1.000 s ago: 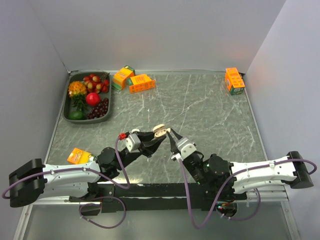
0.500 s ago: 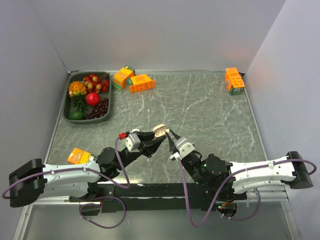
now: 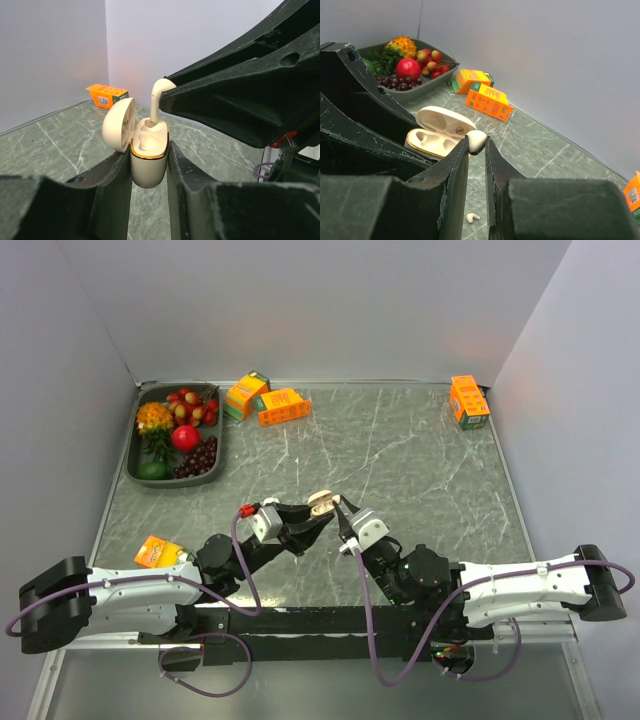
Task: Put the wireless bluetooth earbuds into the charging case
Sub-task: Place the earbud in the charging case.
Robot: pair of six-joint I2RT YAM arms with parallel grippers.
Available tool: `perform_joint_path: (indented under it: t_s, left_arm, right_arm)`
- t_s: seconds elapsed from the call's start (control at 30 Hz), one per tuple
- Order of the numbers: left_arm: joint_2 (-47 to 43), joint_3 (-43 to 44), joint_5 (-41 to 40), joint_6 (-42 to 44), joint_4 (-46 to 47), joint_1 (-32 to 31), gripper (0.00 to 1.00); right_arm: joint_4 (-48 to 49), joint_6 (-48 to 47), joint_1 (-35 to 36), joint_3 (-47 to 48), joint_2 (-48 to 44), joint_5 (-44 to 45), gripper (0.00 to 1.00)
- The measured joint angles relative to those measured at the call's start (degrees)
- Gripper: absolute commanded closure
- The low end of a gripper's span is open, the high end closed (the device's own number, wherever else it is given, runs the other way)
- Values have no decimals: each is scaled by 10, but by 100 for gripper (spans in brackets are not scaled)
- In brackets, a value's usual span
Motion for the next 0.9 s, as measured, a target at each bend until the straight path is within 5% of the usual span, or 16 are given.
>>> perform_joint_path:
  t_s: [0.87, 0.9]
  left_arm:
    - [4, 0, 5, -2, 1, 0, 99]
    - [4, 0, 5, -2, 1, 0, 99]
  right_arm:
    - [-19, 12, -2, 3, 9, 15, 100]
    - [-20, 12, -3, 3, 9, 15, 92]
